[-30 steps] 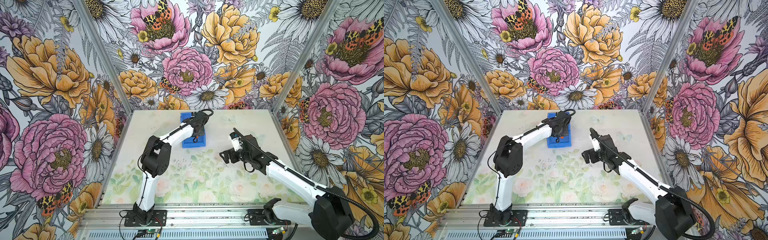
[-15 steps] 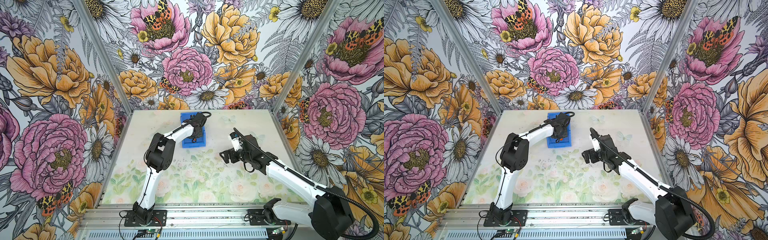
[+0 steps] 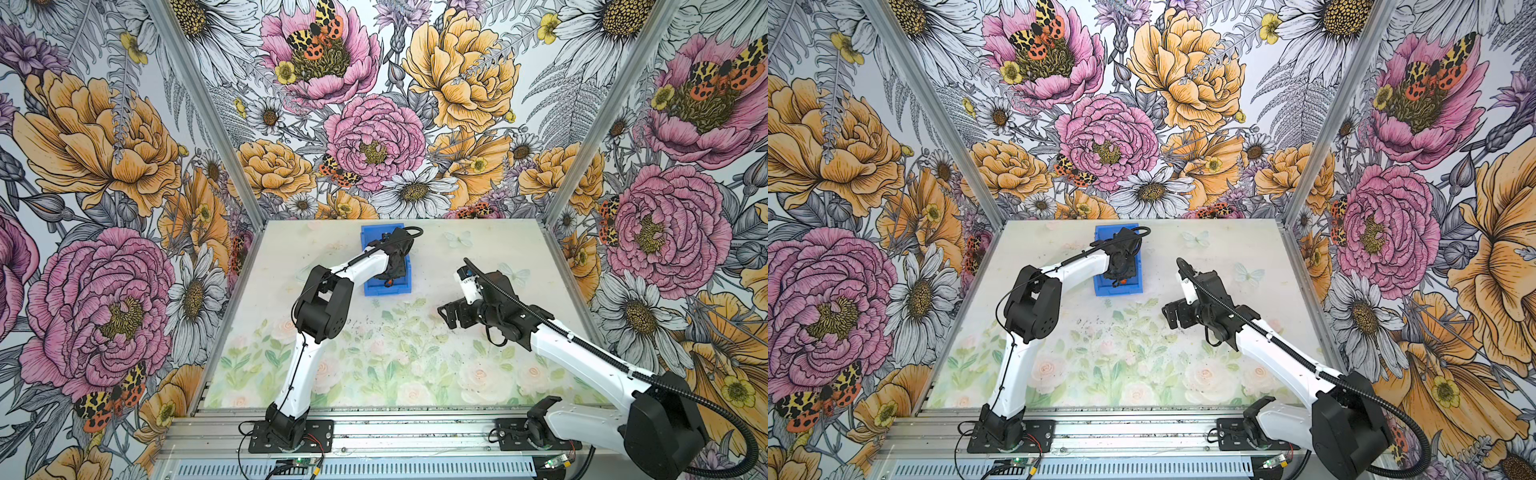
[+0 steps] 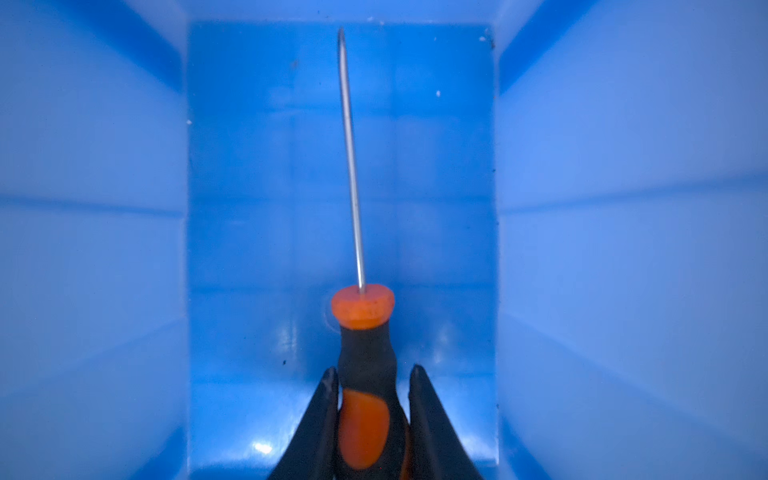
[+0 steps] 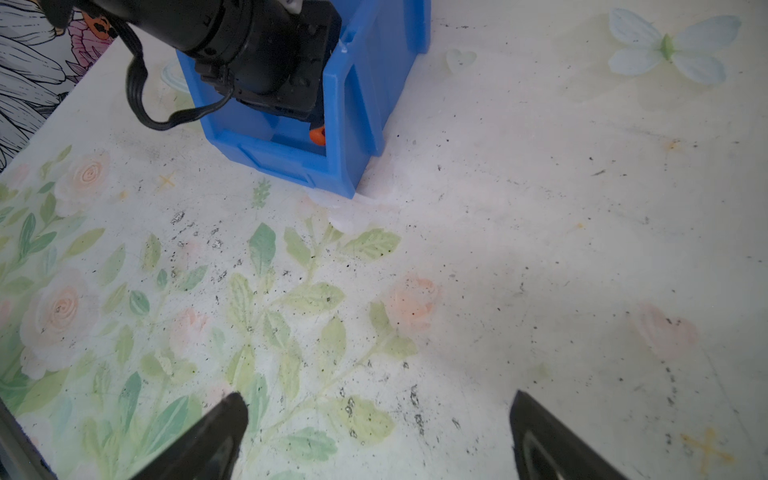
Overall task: Put the screwdriver in the bin
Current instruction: 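Open the left gripper to drop the screwdriver into the bin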
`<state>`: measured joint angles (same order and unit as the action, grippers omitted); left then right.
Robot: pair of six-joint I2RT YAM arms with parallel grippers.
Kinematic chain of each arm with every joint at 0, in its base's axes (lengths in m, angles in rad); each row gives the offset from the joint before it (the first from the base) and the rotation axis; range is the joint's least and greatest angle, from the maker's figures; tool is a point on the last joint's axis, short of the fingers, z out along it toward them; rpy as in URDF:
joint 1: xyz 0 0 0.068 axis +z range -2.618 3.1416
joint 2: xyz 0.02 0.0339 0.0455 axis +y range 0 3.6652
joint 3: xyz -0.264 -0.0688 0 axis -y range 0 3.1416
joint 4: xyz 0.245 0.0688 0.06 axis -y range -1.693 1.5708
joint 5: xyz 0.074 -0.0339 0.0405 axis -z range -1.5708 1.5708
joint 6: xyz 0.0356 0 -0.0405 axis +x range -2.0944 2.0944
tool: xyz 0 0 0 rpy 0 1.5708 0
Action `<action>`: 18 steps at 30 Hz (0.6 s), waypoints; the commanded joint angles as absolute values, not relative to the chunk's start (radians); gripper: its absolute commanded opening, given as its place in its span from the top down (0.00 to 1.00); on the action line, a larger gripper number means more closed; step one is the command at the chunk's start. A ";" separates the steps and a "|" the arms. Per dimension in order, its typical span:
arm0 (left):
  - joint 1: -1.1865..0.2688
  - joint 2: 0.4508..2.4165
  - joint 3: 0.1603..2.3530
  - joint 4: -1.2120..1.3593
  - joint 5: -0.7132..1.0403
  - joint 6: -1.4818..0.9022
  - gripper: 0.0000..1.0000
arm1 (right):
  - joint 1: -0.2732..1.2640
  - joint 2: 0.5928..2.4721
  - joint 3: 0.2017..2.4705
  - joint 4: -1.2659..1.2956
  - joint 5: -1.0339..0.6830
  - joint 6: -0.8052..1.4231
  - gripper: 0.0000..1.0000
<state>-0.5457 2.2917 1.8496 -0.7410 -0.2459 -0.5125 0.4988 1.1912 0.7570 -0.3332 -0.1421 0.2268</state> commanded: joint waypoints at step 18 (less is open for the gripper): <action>-0.635 2.039 1.827 -0.823 -0.379 -0.475 0.44 | 0.503 1.037 0.743 -0.324 -0.048 0.227 0.00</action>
<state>-0.6048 2.1174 1.8442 -0.7776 -0.3046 -0.4923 0.4988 1.0763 0.7551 -0.3332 -0.0845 0.2264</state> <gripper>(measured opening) 0.559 0.995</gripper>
